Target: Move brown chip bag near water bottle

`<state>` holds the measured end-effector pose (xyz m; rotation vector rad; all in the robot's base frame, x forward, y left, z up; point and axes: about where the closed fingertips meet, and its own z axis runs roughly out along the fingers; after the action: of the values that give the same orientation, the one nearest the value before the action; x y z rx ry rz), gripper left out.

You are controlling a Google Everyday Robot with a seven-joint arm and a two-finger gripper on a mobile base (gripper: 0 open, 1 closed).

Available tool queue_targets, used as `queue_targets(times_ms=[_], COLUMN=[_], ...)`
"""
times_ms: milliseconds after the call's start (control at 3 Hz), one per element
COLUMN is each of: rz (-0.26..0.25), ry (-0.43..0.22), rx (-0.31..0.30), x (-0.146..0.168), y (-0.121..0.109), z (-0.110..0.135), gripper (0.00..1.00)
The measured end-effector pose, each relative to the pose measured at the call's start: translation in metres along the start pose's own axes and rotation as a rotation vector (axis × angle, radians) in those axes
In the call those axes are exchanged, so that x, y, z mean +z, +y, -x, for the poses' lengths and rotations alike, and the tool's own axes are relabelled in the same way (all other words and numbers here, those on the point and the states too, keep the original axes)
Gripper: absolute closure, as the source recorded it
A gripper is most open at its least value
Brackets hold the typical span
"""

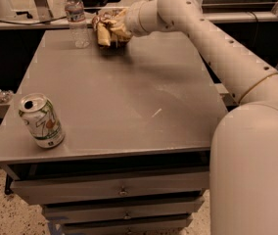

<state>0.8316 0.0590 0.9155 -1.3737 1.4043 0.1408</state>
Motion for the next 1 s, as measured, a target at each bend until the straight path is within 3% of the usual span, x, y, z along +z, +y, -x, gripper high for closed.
queue_targets(times_ms=[1000], rz=[0.042], ry=[-0.005], rx=[0.027], x=[-0.010], y=[0.022], z=[0.010], gripper=[0.13])
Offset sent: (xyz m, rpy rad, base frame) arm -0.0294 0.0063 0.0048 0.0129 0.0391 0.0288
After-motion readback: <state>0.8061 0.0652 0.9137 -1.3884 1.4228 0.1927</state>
